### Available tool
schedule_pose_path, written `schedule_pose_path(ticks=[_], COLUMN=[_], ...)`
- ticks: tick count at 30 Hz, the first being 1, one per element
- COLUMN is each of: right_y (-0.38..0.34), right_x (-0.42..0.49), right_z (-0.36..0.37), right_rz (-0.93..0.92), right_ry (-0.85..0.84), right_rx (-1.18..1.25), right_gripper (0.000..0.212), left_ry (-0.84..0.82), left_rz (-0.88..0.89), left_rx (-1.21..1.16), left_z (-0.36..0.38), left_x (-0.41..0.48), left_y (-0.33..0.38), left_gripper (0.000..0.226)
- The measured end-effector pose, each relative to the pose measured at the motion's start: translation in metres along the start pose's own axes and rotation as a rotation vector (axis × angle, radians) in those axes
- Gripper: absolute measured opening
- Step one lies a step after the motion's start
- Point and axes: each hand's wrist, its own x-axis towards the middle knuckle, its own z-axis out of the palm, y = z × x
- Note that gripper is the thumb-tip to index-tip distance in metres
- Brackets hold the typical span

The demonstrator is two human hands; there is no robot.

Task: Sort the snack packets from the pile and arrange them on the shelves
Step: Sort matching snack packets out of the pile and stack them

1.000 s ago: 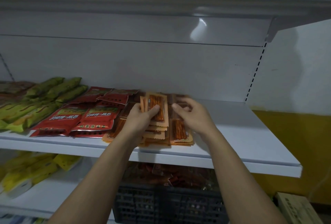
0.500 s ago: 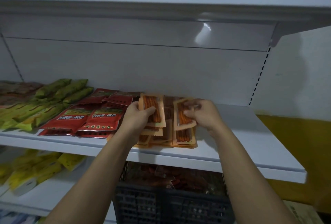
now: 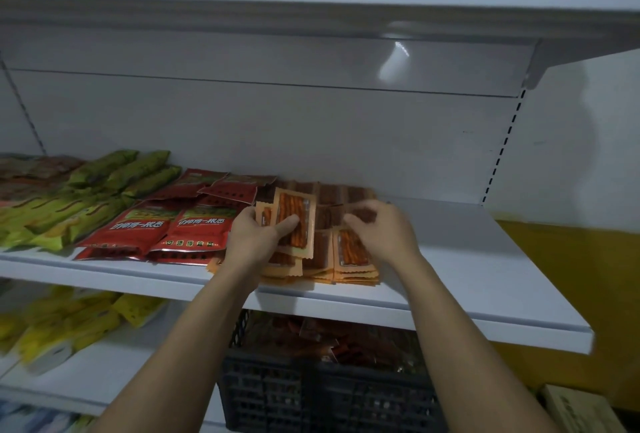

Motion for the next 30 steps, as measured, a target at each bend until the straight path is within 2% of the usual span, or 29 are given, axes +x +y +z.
schedule_pose_path(ticks=[2, 5, 7, 9, 11, 14, 18, 24, 27, 30], right_y=[-0.018, -0.038, -0.043, -0.040, -0.028, -0.014, -0.018, -0.031, -0.039, -0.066], right_x=[0.002, 0.003, 0.008, 0.014, 0.018, 0.016, 0.015, 0.011, 0.009, 0.010], right_z=[0.003, 0.016, 0.024, 0.026, 0.023, 0.026, 0.040, 0.042, 0.042, 0.043], right_rz=[-0.030, -0.048, -0.006, 0.054, 0.124, 0.194, 0.173, 0.133, 0.071, 0.007], right_ry=[-0.124, -0.261, -0.228, -0.111, -0.047, -0.181, -0.236, -0.207, -0.043, 0.011], right_rx=[0.270, 0.515, 0.655, 0.715, 0.624, 0.358, 0.140, -0.313, -0.295, -0.039], right_gripper=[0.042, 0.047, 0.048, 0.043, 0.034, 0.030, 0.031, 0.037, 0.037, 0.040], left_ry=[-0.005, -0.023, -0.032, -0.009, 0.036, 0.061, 0.037, -0.022, -0.058, -0.097], left_rz=[0.027, 0.061, 0.062, 0.038, 0.025, 0.048, 0.063, 0.057, 0.066, 0.036], left_rx=[-0.016, -0.047, -0.044, -0.021, -0.014, 0.004, 0.020, 0.064, 0.088, 0.072], left_z=[0.004, 0.009, 0.007, -0.002, -0.017, -0.036, -0.046, -0.060, -0.067, -0.072], left_x=[-0.001, -0.003, -0.002, 0.000, 0.002, 0.004, 0.007, 0.015, 0.023, 0.035], left_y=[0.004, 0.010, 0.013, 0.015, 0.017, 0.018, 0.018, 0.014, 0.015, 0.021], left_gripper=[0.034, 0.031, 0.025, 0.020, 0.016, 0.008, 0.004, 0.007, 0.014, 0.025])
